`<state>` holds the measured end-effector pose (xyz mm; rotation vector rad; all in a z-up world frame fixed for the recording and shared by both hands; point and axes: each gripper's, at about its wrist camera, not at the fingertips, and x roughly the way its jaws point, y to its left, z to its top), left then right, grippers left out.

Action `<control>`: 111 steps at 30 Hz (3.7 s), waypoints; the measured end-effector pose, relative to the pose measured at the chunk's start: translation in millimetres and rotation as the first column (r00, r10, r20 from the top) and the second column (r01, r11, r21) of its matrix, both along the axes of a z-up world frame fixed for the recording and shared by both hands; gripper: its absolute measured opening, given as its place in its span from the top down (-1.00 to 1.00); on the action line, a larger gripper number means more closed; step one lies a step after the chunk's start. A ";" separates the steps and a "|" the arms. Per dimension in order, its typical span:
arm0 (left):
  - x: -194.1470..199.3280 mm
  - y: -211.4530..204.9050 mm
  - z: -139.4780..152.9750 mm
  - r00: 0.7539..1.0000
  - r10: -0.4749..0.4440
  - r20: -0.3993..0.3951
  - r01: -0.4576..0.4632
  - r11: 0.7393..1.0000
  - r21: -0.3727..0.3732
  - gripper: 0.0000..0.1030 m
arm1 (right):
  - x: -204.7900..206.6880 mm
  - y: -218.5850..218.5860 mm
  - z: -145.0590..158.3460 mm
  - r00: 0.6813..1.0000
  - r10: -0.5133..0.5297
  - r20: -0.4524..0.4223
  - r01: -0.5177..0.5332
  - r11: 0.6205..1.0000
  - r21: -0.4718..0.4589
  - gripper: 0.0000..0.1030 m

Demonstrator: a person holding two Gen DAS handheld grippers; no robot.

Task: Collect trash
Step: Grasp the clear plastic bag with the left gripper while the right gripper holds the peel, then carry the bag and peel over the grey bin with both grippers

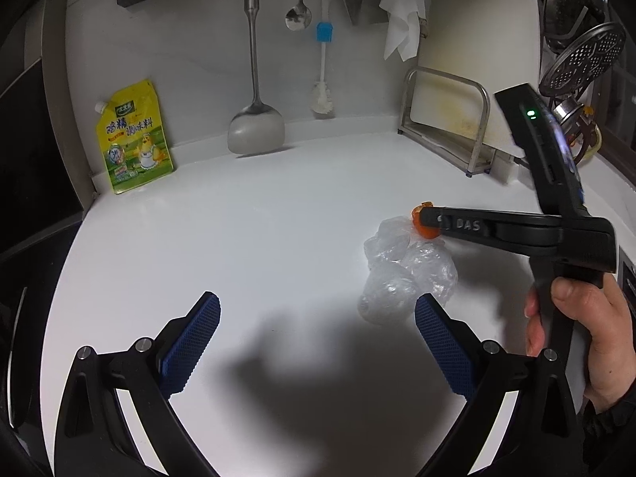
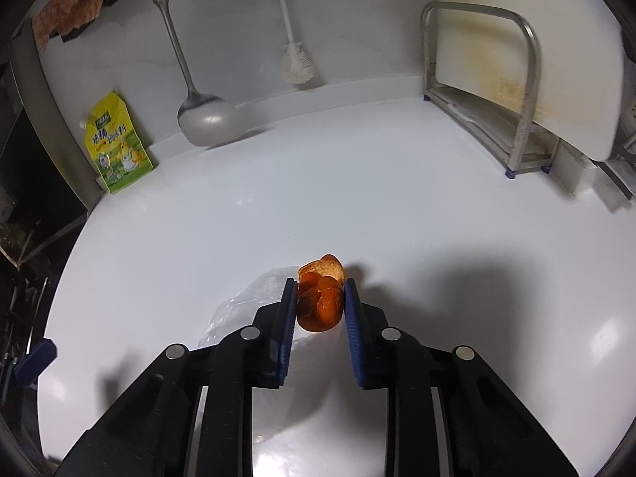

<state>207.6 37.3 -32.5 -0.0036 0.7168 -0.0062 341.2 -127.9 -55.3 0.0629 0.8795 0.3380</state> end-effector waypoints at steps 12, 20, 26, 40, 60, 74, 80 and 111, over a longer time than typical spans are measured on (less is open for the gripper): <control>7.9 -31.4 -1.7 0.999 -0.042 -0.005 0.042 0.999 0.024 -0.87 | -22.2 -64.3 -8.4 0.997 -0.073 -0.018 0.074 0.996 0.054 0.59; 29.5 -48.8 -10.8 0.997 -0.064 -0.053 0.066 0.998 0.022 -0.87 | -53.3 -97.2 -3.0 0.997 -0.083 -0.001 0.083 0.992 0.099 0.60; 51.2 -60.8 -23.6 0.990 -0.082 -0.116 0.084 0.996 0.012 -0.87 | -70.6 -109.6 1.9 0.996 -0.085 0.013 0.082 0.987 0.138 0.60; 45.6 -71.8 -25.1 0.983 -0.149 -0.107 0.149 0.989 -0.006 0.44 | -98.1 -110.7 8.0 0.996 -0.080 0.038 0.073 0.984 0.166 0.60; -129.6 -66.8 18.4 0.978 -0.204 0.044 0.202 0.978 0.045 0.46 | -265.8 -96.4 19.9 0.985 -0.157 0.066 0.143 0.973 0.179 0.60; -239.1 -58.1 -5.8 0.973 -0.230 0.011 0.229 0.973 0.038 0.46 | -399.9 -79.7 -2.3 0.963 -0.257 0.076 0.240 0.954 0.182 0.60; -266.1 -56.6 -13.5 0.971 -0.238 0.011 0.238 0.971 0.028 0.46 | -434.2 -80.8 -12.8 0.951 -0.296 0.086 0.275 0.942 0.193 0.60; -297.7 -80.8 -75.4 0.941 -0.312 -0.129 0.314 0.949 -0.003 0.46 | -484.1 -94.1 -57.9 0.931 -0.363 0.028 0.353 0.918 0.182 0.60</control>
